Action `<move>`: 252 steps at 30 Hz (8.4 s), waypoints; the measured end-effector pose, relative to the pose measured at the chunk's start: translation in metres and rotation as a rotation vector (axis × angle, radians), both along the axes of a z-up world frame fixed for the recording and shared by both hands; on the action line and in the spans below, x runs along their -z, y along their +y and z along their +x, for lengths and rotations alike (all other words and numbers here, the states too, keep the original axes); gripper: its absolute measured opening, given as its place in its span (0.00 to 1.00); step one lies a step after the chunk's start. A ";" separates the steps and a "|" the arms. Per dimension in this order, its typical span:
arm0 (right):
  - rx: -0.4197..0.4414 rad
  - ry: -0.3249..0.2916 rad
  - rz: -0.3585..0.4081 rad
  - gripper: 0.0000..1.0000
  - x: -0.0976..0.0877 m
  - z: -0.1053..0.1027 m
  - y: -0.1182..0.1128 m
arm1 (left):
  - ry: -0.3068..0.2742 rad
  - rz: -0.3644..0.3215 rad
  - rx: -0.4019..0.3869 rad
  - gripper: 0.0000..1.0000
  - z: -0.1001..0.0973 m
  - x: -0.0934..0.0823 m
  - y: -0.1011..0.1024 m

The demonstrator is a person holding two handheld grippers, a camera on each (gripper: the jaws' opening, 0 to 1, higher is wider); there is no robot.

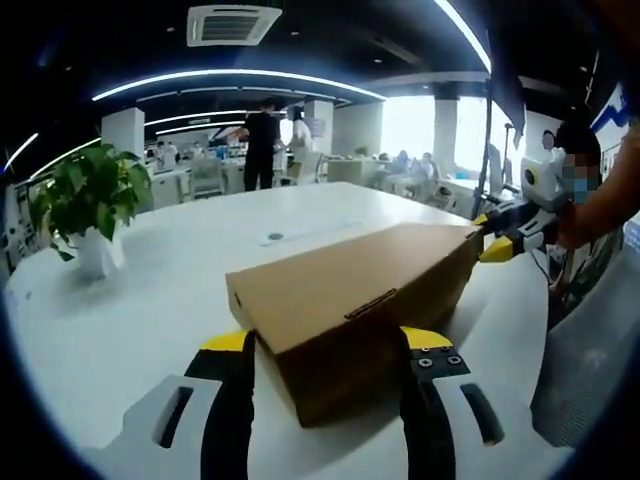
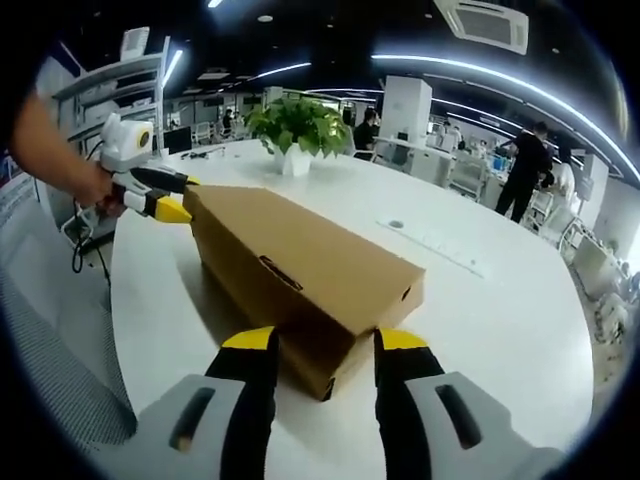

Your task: Operate the shoe box by opening the lid, removing the specified soft item, and placing it in the target area until the item is outside and the box remains undamaged.

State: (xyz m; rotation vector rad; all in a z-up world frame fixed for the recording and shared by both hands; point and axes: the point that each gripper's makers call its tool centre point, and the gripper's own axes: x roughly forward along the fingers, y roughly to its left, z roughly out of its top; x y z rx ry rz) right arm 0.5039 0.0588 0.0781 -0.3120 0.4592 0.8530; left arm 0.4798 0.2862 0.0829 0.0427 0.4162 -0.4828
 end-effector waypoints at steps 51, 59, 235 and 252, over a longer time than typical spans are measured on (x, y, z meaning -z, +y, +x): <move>0.002 -0.131 0.000 0.32 -0.056 0.042 0.004 | -0.149 -0.092 -0.004 0.55 0.037 -0.076 0.005; 0.025 -0.164 -0.006 0.29 -0.063 0.053 0.004 | -0.155 -0.135 -0.029 0.55 0.045 -0.085 0.006; 0.303 -0.089 -0.086 0.01 -0.062 0.242 0.011 | 0.338 0.063 -0.132 0.05 0.008 0.035 0.031; 0.329 -0.060 -0.099 0.01 -0.032 0.265 0.008 | 0.334 0.060 -0.130 0.05 0.009 0.035 0.031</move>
